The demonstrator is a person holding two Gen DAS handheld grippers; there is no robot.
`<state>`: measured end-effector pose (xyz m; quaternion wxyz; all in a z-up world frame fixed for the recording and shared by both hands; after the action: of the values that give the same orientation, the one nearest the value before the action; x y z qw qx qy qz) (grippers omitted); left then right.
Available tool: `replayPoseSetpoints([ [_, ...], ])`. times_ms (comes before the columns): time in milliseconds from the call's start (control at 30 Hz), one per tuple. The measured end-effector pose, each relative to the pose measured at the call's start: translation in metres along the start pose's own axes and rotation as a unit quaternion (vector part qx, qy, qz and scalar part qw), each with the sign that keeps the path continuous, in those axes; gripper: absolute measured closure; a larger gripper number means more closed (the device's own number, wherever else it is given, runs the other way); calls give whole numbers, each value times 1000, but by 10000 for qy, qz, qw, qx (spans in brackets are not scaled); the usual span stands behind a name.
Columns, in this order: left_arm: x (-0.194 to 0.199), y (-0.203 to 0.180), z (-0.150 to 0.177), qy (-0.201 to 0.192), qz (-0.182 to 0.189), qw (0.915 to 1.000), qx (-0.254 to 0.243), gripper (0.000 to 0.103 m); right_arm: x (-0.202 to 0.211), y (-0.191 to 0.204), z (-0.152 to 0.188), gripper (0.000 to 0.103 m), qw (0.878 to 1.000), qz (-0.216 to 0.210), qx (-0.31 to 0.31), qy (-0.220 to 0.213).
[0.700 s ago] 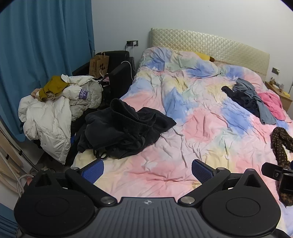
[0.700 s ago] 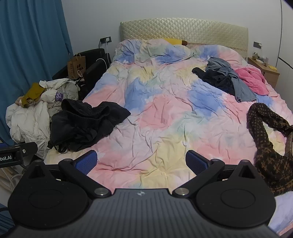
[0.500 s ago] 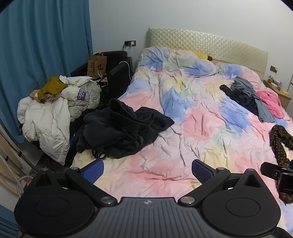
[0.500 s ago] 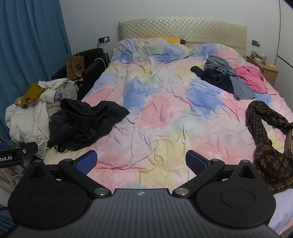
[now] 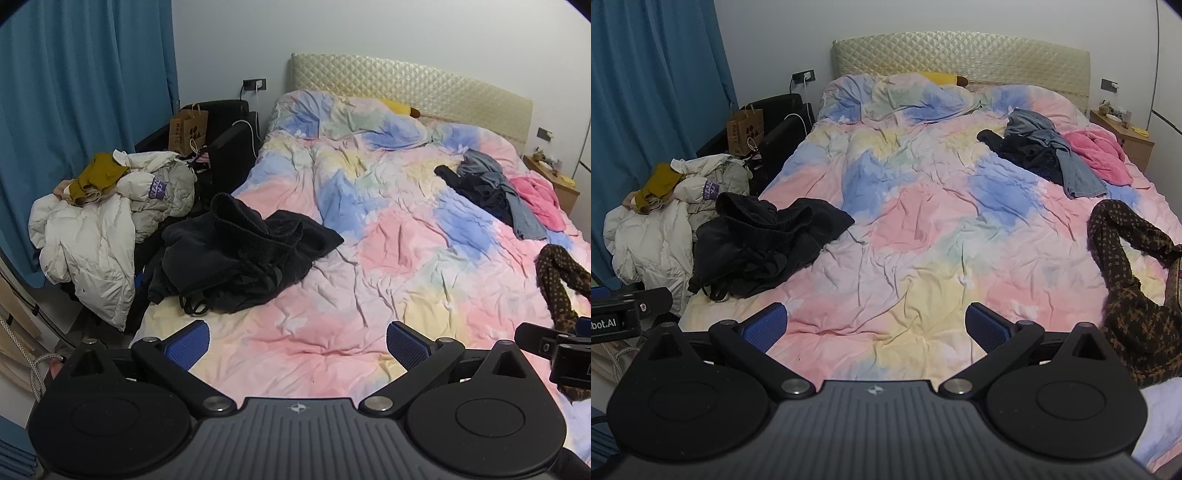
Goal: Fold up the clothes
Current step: 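Move both grippers toward the black trousers on the bed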
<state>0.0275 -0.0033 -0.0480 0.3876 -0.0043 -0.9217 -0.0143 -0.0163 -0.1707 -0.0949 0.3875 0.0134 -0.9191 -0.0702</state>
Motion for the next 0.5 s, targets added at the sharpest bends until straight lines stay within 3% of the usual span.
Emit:
replayPoseSetpoints([
  [233,-7,0,9,226,81,9997,69,0,-2,0,5,0,10000,-16,-52,56],
  [500,-5,0,8,207,137,9997,73,0,-1,0,5,0,9999,-35,-116,40],
])
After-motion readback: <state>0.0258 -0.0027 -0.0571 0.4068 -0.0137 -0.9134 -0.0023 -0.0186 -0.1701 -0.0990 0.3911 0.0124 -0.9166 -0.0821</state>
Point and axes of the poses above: each gripper's, at about its wrist camera, not at the fingertips, and x roughly against the way its jaws point, y to its left, z to its underside, the point moved 6 cm from there along -x, roughly the way its jaws point, and after that the axes turned 2 degrees about x, right-handed, at the moved point
